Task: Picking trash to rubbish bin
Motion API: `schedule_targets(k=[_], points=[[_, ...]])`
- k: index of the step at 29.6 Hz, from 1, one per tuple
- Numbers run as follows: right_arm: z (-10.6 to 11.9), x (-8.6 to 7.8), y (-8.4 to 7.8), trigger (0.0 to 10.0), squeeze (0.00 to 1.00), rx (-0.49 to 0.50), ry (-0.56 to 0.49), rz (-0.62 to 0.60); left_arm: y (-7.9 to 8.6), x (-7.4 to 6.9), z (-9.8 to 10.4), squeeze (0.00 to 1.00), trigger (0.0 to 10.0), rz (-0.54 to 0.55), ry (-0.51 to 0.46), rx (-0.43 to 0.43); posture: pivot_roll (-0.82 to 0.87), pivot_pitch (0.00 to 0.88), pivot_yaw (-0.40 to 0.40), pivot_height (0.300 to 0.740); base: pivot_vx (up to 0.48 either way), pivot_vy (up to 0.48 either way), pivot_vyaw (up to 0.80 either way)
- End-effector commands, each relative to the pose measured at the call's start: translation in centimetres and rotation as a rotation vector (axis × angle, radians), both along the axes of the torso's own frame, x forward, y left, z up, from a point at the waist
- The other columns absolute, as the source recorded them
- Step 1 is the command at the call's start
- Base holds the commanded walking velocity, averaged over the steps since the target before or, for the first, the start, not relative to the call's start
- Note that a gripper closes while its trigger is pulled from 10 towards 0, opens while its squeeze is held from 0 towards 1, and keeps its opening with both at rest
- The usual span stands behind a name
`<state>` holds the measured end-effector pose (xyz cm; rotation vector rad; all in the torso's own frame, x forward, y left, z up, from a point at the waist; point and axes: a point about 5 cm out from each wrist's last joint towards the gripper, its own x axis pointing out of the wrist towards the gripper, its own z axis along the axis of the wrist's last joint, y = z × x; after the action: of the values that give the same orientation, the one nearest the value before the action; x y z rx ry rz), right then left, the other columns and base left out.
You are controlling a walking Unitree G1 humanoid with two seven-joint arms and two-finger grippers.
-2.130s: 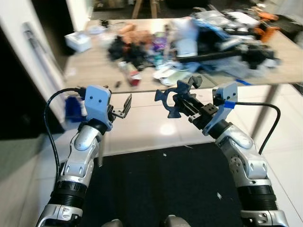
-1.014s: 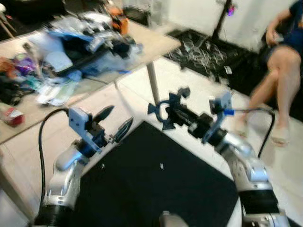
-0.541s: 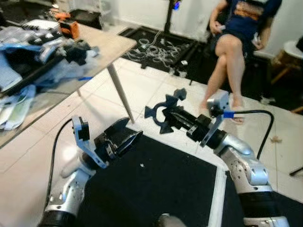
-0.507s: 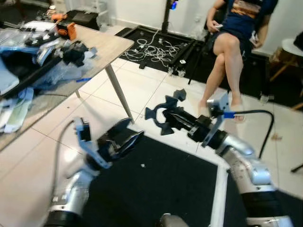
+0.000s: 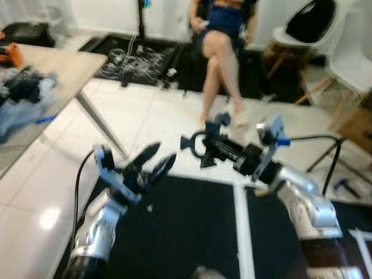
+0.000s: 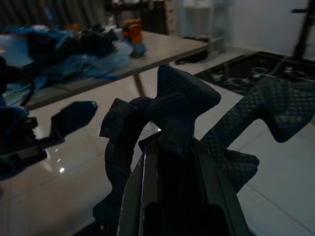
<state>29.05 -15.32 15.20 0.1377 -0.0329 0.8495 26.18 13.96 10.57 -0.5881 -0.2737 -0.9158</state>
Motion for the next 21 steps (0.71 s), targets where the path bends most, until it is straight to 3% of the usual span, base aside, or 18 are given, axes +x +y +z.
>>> schedule_targets(k=[1,21], points=[[-0.23,-0.13,0.14,10.0,0.00,-0.004,0.014,0.009,0.20,-0.12,-0.57,0.00,10.0,0.014,0.019,0.001,-0.05,0.000,-0.012,0.740,0.000,0.000,-0.79],[0.00,0.02,-0.20,10.0,0.00,-0.060,-0.004,-0.005,0.30,-0.01,-0.76,0.00,10.0,0.030,0.010,0.018,-0.05,0.000,-0.018,0.740,0.000,0.000,-0.79]])
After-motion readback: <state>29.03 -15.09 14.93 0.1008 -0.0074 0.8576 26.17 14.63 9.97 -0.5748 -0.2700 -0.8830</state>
